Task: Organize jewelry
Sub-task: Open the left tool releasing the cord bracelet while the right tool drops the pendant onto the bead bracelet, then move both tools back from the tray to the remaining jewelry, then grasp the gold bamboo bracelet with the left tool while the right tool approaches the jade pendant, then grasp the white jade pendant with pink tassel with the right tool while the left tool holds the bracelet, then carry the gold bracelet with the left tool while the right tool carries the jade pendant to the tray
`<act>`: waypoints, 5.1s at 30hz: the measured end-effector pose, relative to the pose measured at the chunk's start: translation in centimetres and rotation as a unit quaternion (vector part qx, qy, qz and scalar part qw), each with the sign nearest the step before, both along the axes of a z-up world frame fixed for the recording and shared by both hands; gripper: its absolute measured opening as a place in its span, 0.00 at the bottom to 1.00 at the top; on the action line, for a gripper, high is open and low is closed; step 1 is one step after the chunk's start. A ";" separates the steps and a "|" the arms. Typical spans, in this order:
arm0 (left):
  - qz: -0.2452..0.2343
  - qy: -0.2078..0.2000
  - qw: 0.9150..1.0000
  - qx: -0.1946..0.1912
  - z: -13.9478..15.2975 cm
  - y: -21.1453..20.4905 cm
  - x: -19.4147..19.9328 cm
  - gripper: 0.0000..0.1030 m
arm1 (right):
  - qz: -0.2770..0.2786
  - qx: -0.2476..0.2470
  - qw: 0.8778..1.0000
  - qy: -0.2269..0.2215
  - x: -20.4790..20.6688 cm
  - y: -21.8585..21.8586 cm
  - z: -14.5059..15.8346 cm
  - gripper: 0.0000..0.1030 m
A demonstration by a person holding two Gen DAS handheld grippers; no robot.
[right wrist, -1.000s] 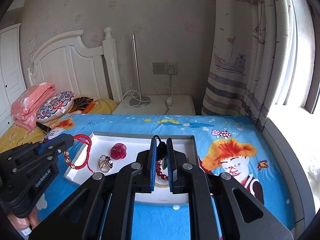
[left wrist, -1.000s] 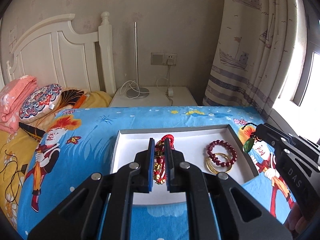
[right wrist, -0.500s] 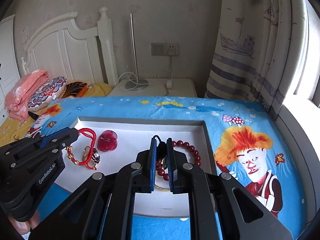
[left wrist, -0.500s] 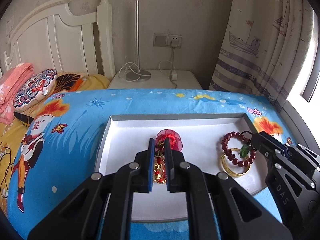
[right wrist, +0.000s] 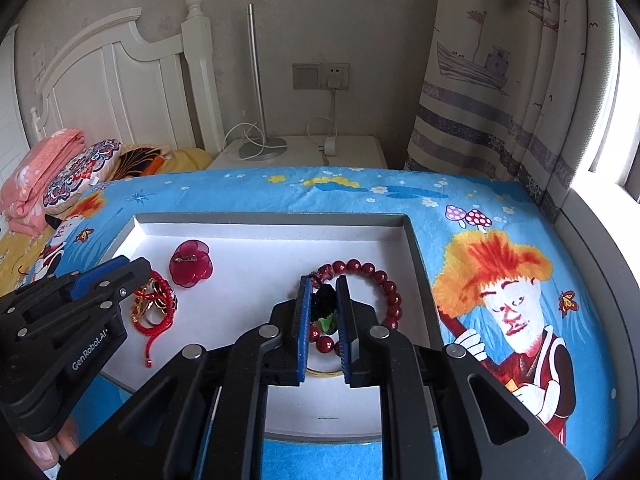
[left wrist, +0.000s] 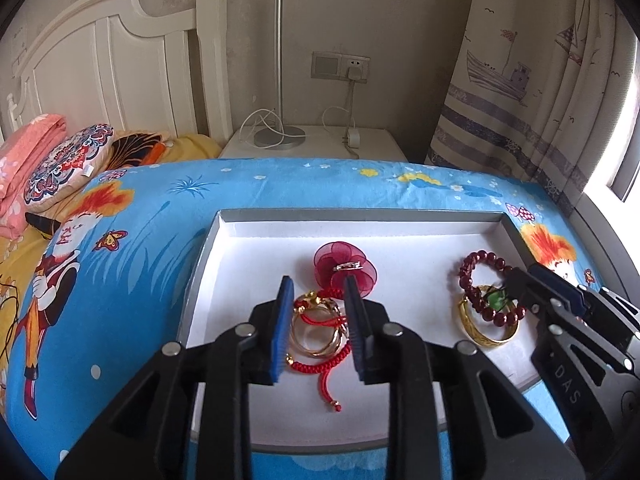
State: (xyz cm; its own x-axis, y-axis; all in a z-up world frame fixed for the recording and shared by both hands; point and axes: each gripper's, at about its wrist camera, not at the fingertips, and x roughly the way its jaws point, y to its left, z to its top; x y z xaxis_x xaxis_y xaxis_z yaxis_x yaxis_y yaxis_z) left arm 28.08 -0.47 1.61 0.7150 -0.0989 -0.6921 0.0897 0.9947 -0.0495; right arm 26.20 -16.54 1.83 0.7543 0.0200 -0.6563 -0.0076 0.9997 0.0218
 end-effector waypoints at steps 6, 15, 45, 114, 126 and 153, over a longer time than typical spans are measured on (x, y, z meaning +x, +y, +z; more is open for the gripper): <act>0.001 -0.009 1.000 -0.009 0.5 0.3 -1.0 0.44 | -0.004 -0.009 1.000 -0.016 -0.8 0.0 0.4 0.55; 0.002 -0.020 1.000 -0.014 1.6 0.8 -3.8 0.47 | 0.000 0.013 0.999 -0.037 -3.7 -0.8 1.7 0.55; 0.020 -0.039 0.999 -0.029 2.7 5.9 -18.8 0.47 | -0.032 0.023 0.997 -0.061 -18.8 -5.9 1.3 0.56; -0.086 -0.014 0.996 -0.012 0.1 3.3 -21.9 0.09 | 0.156 0.012 0.986 0.050 -18.9 5.4 -3.6 0.42; -0.078 -0.018 0.996 -0.032 0.4 3.9 -21.8 0.09 | 0.166 -0.008 0.984 0.069 -17.1 6.9 -4.3 0.19; -0.093 -0.050 0.994 -0.040 3.0 1.9 -20.8 0.09 | 0.091 0.020 0.996 -0.009 -18.4 2.5 0.0 0.13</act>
